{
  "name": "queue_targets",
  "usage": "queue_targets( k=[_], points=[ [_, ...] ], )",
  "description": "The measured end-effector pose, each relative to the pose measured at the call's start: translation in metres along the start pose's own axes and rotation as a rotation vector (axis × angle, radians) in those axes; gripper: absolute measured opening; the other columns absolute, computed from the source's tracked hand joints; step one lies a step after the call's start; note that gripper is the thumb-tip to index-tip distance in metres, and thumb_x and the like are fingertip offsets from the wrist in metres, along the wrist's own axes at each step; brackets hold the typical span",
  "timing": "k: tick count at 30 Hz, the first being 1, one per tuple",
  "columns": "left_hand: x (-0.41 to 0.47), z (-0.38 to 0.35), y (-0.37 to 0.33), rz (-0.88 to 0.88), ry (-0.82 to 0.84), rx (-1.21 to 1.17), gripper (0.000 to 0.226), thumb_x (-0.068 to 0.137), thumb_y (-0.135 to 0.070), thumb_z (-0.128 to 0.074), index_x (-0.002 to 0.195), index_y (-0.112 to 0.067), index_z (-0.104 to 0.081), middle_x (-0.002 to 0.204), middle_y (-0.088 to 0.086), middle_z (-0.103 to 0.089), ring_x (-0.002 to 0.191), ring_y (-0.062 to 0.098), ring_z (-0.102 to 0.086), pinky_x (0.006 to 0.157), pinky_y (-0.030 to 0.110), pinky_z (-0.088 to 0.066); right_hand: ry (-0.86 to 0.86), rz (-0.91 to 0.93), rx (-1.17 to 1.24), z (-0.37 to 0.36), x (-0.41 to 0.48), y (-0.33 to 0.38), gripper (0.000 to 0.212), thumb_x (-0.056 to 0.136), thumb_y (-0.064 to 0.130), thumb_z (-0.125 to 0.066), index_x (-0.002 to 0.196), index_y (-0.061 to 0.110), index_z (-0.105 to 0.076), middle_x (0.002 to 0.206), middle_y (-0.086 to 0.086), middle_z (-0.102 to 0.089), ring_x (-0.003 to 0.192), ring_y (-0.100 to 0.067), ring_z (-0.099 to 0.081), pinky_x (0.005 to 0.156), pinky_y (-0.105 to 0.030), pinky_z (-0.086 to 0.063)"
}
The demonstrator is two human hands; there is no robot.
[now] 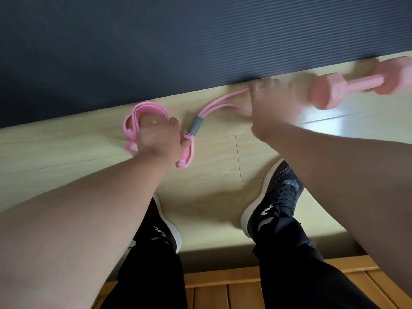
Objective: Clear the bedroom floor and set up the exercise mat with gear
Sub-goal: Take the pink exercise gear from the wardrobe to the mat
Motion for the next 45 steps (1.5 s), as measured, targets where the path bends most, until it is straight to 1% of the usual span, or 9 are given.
queue_targets(
  k=[4,7,13,16,20,25,30,35,45],
  points=[
    [-0.025,-0.001,0.022,0.070,-0.043,-0.114,0.049,0.094,-0.037,-0.061,0.130,-0.014,-0.037,0.111,0.008,-0.054,0.078,0.029,-0.056,0.049,0.027,-0.030,0.035,0.067,-0.034,0.022,-0.014,0.024,0.097,0.084,0.027,-0.053,0.158,0.024,0.009,0.165,-0.020,-0.005,0.155,-0.038,0.001,0.121,-0.066,-0.002],
    [-0.045,0.009,0.046,0.156,-0.046,-0.144,0.070,0.079,-0.006,-0.063,0.137,-0.003,-0.025,0.102,0.005,-0.054,0.056,0.024,-0.044,0.042,0.023,-0.022,-0.065,0.184,0.091,0.060,-0.030,0.056,0.086,0.087,0.023,-0.056,0.156,0.025,-0.004,0.159,-0.016,-0.019,0.152,-0.035,-0.014,0.124,-0.058,-0.009],
    [-0.083,0.025,0.111,0.212,-0.241,-0.521,0.045,0.088,0.003,-0.051,0.128,-0.006,-0.034,0.071,-0.003,-0.054,0.048,0.028,-0.056,0.046,0.030,-0.039,-0.125,0.515,0.403,0.137,-0.066,0.151,0.075,0.088,0.020,-0.067,0.152,0.032,-0.028,0.152,0.002,-0.039,0.141,-0.024,-0.037,0.119,-0.040,-0.026],
    [-0.111,0.033,0.149,0.144,-0.416,-0.586,0.030,0.087,0.000,-0.061,0.112,-0.009,-0.046,0.058,-0.015,-0.031,0.040,0.022,-0.037,0.044,0.025,-0.023,-0.072,0.627,0.446,0.163,-0.086,0.211,0.087,0.088,0.032,-0.074,0.156,0.041,-0.020,0.165,0.006,-0.023,0.151,-0.024,-0.024,0.121,-0.044,-0.023],
    [-0.134,0.028,0.183,0.054,-0.471,-0.586,0.040,0.087,-0.008,-0.063,0.107,-0.021,-0.031,0.064,-0.002,-0.051,0.050,0.028,-0.047,0.045,0.026,-0.017,0.005,0.571,0.529,0.170,-0.098,0.261,0.083,0.083,0.047,-0.077,0.152,0.044,-0.032,0.169,0.008,-0.011,0.154,-0.021,-0.018,0.121,-0.045,-0.023],
    [-0.159,0.015,0.215,-0.049,-0.584,-0.596,0.044,0.084,-0.005,-0.063,0.100,-0.024,-0.028,0.059,-0.011,-0.033,0.046,0.028,-0.037,0.046,0.023,-0.010,-0.047,0.500,0.681,0.174,-0.106,0.304,0.022,0.089,0.036,-0.068,0.108,0.023,-0.066,0.123,-0.002,-0.063,0.118,-0.029,-0.054,0.097,-0.042,-0.047],
    [-0.152,-0.026,0.255,-0.030,-0.435,-0.467,0.045,0.080,0.006,-0.055,0.114,-0.017,-0.039,0.085,0.002,-0.054,0.061,0.031,-0.048,0.048,0.033,-0.024,-0.064,0.488,0.467,0.171,-0.109,0.311,0.005,0.086,0.022,-0.058,0.086,0.019,-0.053,0.070,0.005,-0.049,0.079,-0.030,-0.054,0.063,-0.032,-0.033],
    [-0.133,-0.071,0.279,-0.060,-0.166,-0.111,0.042,0.077,0.007,-0.058,0.112,-0.012,-0.048,0.089,0.004,-0.060,0.080,0.032,-0.061,0.074,0.041,-0.043,-0.044,0.499,0.107,0.162,-0.101,0.320,0.030,0.075,0.005,-0.059,0.090,0.022,-0.041,0.082,0.001,-0.055,0.069,-0.021,-0.043,0.070,-0.035,-0.033],
    [-0.068,-0.150,0.296,0.095,0.003,0.057,0.052,0.072,-0.002,-0.063,0.122,-0.015,-0.051,0.110,0.004,-0.064,0.106,0.026,-0.057,0.096,0.042,-0.036,0.039,0.336,-0.189,0.087,-0.039,0.334,0.041,0.083,0.014,-0.056,0.123,0.020,-0.053,0.119,-0.007,-0.056,0.115,-0.029,-0.047,0.102,-0.051,-0.034]
  ],
)
Point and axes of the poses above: each hand's wrist, its own x-axis towards the middle knuckle, its own z-axis out of the back of the hand, y = z × x, the point moved 7 cm from there along x, towards the middle knuckle
